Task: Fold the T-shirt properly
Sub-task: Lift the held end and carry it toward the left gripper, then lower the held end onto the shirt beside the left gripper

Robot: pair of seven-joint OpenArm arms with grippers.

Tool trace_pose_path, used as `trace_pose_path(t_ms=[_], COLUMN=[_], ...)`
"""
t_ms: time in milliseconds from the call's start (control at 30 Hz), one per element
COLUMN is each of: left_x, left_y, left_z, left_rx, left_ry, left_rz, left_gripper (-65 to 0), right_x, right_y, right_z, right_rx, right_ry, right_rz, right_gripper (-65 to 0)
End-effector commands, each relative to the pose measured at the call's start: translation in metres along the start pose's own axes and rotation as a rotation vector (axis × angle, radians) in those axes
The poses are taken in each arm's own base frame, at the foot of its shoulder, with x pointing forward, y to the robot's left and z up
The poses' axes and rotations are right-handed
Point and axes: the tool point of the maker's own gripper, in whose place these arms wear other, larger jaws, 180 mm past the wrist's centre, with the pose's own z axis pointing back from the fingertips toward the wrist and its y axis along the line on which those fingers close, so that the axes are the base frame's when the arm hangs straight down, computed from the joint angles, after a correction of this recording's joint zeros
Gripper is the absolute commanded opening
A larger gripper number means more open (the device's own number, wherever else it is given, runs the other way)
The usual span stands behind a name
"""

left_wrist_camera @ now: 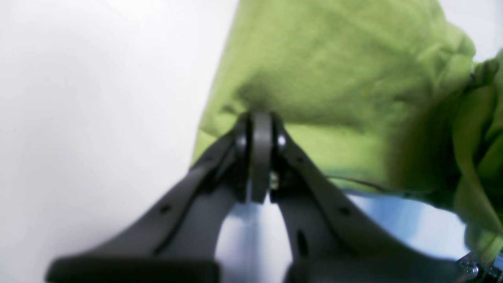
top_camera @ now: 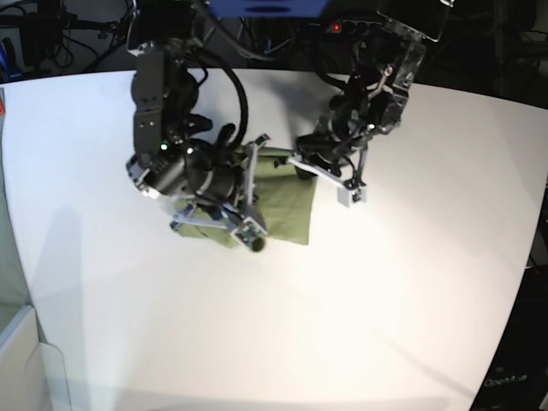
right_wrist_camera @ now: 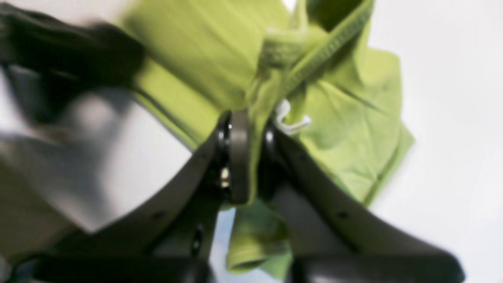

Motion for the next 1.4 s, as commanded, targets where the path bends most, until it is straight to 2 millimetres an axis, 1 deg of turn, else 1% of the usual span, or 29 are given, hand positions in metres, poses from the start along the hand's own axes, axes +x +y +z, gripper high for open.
trace_pose_path(t_ms=[0,67,100,200,300,333,400,467,567,733,800,867,900,1000,1100,1367], left_x=[-0.02,-0.019,-0.019,-0.017,-0.011,-0.01,-0.013,-0.013,-0.011,-0.012,-0.014,-0.012,-0.012,-0.012,-0.011,-0.009], left_y=[0.011,0.01,0.009,0.007,0.001,0.0,-0.003,-0.005,-0.006,-0.002,-0.001,0.003,0.006,0.007,0.013,0.013], left_z=[0.0,0.001,0.001,0.001,0.006,0.007,0.01,0.012,0.013,0.012,0.012,0.013,0.013,0.013,0.014,0.016], left_rx=[0.043,0.04,0.039,0.034,0.015,0.011,0.002,-0.006,-0.008,0.004,0.008,0.015,0.019,0.021,0.032,0.03], left_ry=[0.076,0.074,0.074,0.069,0.05,0.046,0.066,0.072,0.071,0.075,0.076,0.076,0.075,0.076,0.075,0.072], left_rz=[0.017,0.016,0.017,0.016,0.012,0.009,0.01,0.008,0.008,0.005,0.003,-0.003,-0.005,-0.006,-0.012,-0.016], left_gripper=[-62.8,-62.8,-62.8,-62.8,-62.8,-62.8,-62.8,-62.8,-62.8,-62.8,-62.8,-62.8,-62.8,-62.8,-62.8,-62.8], right_x=[0.028,0.047,0.053,0.068,0.076,0.077,0.075,0.073,0.075,0.056,0.053,0.046,0.043,0.036,0.035,0.035], right_y=[0.005,0.021,0.031,0.048,0.062,0.065,0.071,0.072,0.071,0.054,0.045,0.036,0.032,0.025,0.024,0.029], right_z=[0.004,0.004,0.001,-0.001,-0.003,-0.004,-0.008,-0.012,-0.011,-0.013,-0.012,-0.012,-0.012,-0.011,-0.011,-0.013], right_rx=[0.025,0.096,0.138,0.218,0.268,0.277,0.296,0.303,0.302,0.264,0.245,0.227,0.22,0.204,0.2,0.214], right_ry=[-0.097,-0.158,-0.176,-0.216,-0.255,-0.26,-0.256,-0.249,-0.259,-0.212,-0.201,-0.181,-0.172,-0.154,-0.149,-0.15], right_rz=[0.018,0.039,0.045,0.068,0.075,0.076,0.072,0.066,0.065,0.086,0.103,0.116,0.121,0.134,0.136,0.134], right_gripper=[-63.0,-63.0,-63.0,-63.0,-63.0,-63.0,-63.0,-63.0,-63.0,-63.0,-63.0,-63.0,-63.0,-63.0,-63.0,-62.8])
